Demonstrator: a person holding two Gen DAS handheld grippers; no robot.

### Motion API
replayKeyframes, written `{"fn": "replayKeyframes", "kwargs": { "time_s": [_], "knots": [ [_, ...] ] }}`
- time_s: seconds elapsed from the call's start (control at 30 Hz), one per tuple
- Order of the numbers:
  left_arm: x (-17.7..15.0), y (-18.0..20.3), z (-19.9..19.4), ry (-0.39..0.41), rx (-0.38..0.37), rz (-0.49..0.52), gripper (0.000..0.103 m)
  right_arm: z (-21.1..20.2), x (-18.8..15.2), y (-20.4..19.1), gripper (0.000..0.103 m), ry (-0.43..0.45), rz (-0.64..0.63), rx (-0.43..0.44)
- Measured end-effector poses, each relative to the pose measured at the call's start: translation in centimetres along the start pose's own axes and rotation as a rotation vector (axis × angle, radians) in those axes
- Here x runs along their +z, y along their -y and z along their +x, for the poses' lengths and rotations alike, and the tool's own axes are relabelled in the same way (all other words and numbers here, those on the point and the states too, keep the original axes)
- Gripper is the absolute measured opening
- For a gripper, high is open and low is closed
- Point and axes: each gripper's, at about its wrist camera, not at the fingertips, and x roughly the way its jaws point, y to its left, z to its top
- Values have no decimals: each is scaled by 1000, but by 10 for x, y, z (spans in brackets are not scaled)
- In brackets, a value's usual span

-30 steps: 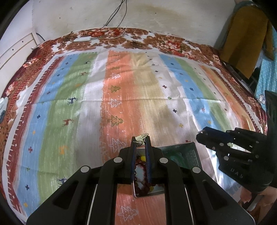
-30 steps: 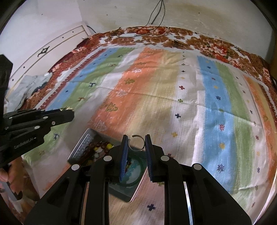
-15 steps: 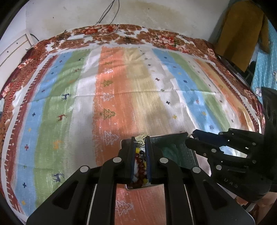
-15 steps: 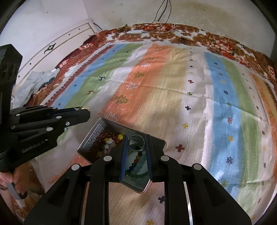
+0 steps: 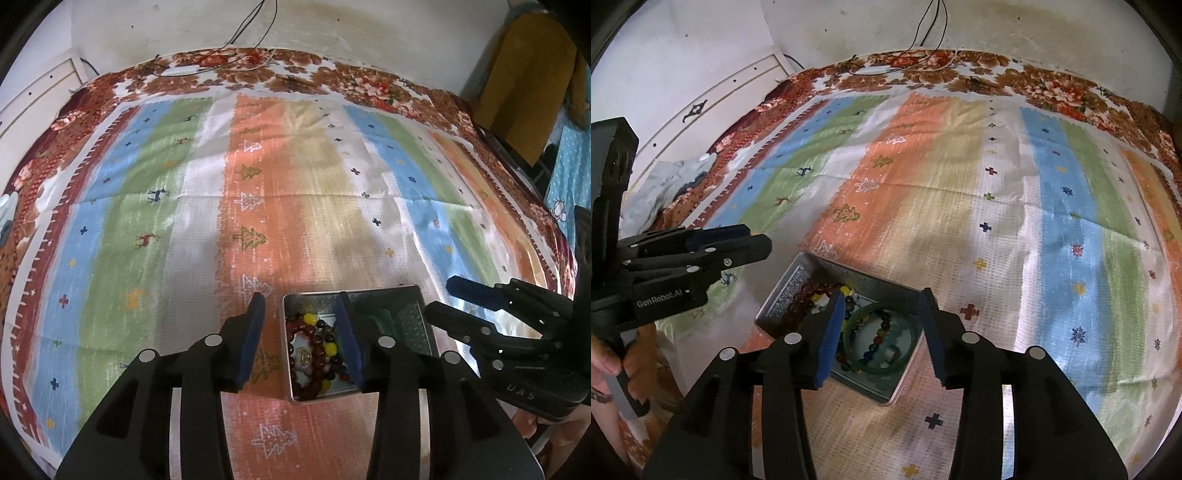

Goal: Organize jewelry

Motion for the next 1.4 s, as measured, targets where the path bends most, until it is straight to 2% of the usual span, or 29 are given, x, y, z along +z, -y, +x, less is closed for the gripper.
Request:
{"fn": "replayKeyframes", "kwargs": {
  "time_s": [0.17, 0.4, 0.47, 0.53, 0.6, 0.83, 0.97, 1.2, 1.4],
  "knots": [
    [-6, -4, -5, 1, 4, -10, 49, -4, -6, 2, 52, 2, 2, -3],
    [-18, -10, -10, -3, 11, -15, 67, -17, -17, 10, 62, 32, 21, -2],
    [-23, -8, -12, -2, 12, 2, 69, -19, -19, 11, 66, 35, 21, 1],
    [-27, -6, -14, 7, 26, 23, 79, -21, -23, 12, 68, 36, 25, 6],
    [-33, -6, -17, 15, 38, 32, 82, -23, -26, 14, 75, 40, 31, 6],
    [-44, -4, -21, 14, 31, 60, 94, -32, -38, 14, 87, 62, 8, -28],
    [-51, -4, -26, 27, 36, 67, 97, -36, -46, 14, 93, 72, -4, -23],
    [-64, 10, -42, 107, 79, 146, 97, -44, -55, 13, 96, 93, -6, -19],
    [-65, 11, -44, 113, 80, 124, 97, -50, -62, 12, 97, 121, -17, -22]
  ]
}}
